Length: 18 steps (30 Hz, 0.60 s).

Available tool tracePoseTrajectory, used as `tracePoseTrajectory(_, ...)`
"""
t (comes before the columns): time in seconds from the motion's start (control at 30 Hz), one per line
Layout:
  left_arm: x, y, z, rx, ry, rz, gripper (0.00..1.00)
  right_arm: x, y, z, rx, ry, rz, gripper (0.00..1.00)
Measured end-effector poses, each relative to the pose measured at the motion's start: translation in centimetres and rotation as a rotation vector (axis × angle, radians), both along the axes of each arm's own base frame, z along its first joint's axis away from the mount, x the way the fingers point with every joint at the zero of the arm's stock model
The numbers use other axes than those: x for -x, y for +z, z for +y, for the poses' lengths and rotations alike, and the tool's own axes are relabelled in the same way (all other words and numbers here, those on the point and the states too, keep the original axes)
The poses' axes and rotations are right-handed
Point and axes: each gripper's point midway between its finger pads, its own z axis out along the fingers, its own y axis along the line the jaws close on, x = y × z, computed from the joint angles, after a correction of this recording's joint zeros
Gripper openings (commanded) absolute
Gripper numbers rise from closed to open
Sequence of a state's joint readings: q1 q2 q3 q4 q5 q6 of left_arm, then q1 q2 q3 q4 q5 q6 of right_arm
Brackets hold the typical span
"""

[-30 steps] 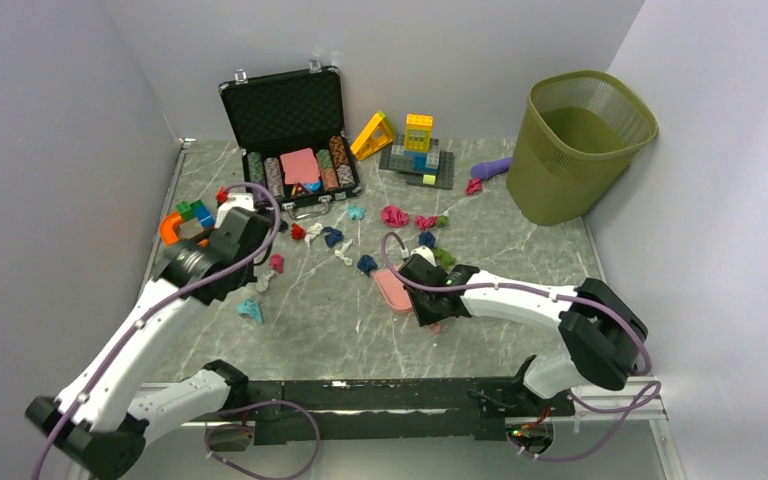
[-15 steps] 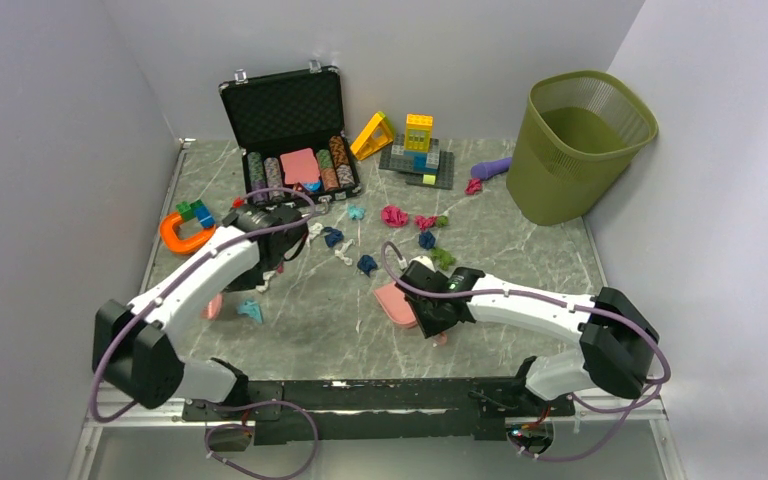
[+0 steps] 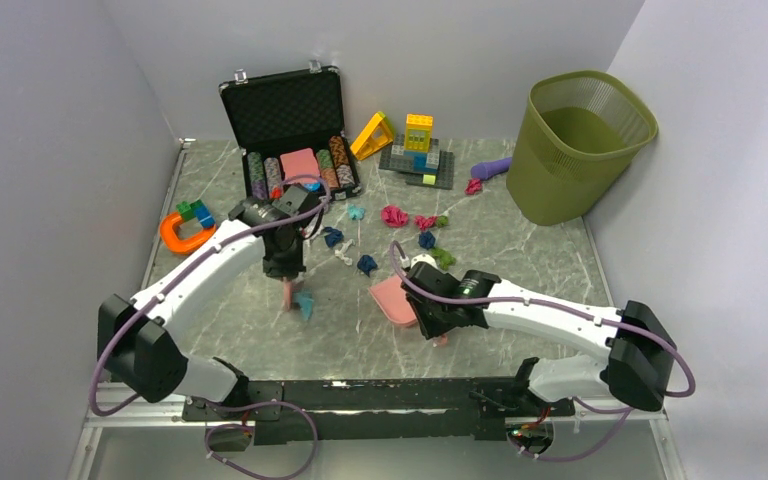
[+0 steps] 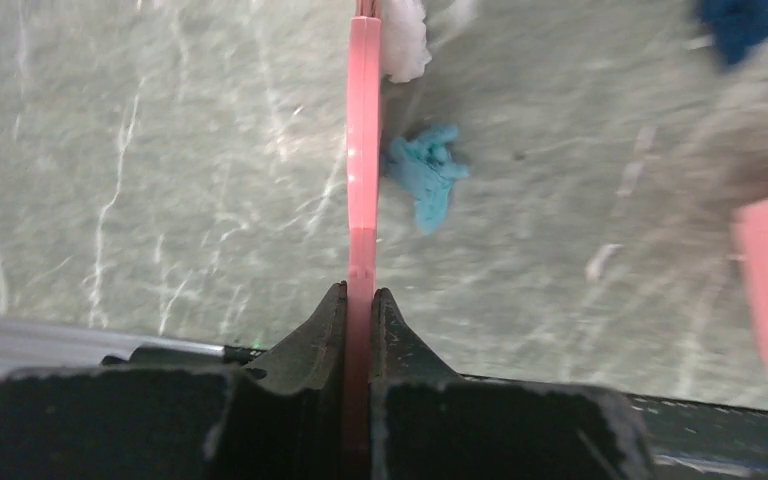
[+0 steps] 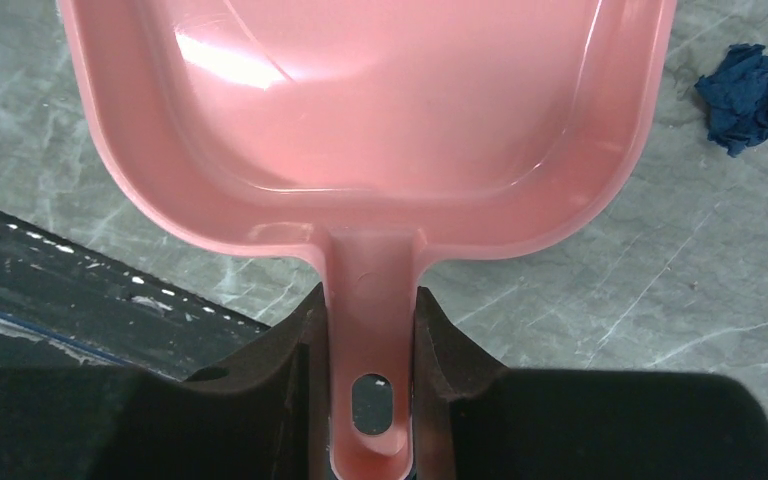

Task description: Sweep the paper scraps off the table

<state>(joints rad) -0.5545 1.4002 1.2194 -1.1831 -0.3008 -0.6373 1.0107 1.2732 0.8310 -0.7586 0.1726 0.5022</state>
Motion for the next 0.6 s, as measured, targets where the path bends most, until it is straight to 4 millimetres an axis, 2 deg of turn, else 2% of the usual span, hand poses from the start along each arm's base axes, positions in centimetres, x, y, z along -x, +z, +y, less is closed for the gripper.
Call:
tracePoseTrajectory(0.1, -1.5, 3.0, -1.8, 0.076, -0.043, -0.086, 0.00, -0.1, 0.7, 0.1, -0.029, -0.003, -0.016, 0.00)
tracePoseTrajectory(0.17, -2.2, 4.9, -2.1, 0.087, -0.056, -0.142, 0.00, -0.1, 1.1, 0.2, -0.043, -0.005, -0.024, 0.00)
tracePoseTrajectory(0.23, -2.8, 6.5, -1.4, 0.049, -0.057, -0.199, 0.00, -0.1, 1.3, 0.2, -0.053, -0.005, -0.029, 0.00)
tracePoseTrajectory(0.3, -3.3, 7.3, -0.1, -0.017, -0.047, -0.232, 0.00, -0.1, 1.5, 0.2, -0.059, -0.004, -0.031, 0.00)
tracePoseTrajectory(0.47, -5.1, 6.9, 2.8, -0.277, -0.031, -0.202, 0.00, 0.1, 1.5, 0.3, -0.060, -0.001, -0.025, 0.00)
tracePoseTrajectory(0.6, -7.9, 3.8, 3.0, -0.463, -0.050, -0.115, 0.00, 0.3, 1.4, 0.1, -0.055, 0.004, -0.013, 0.00)
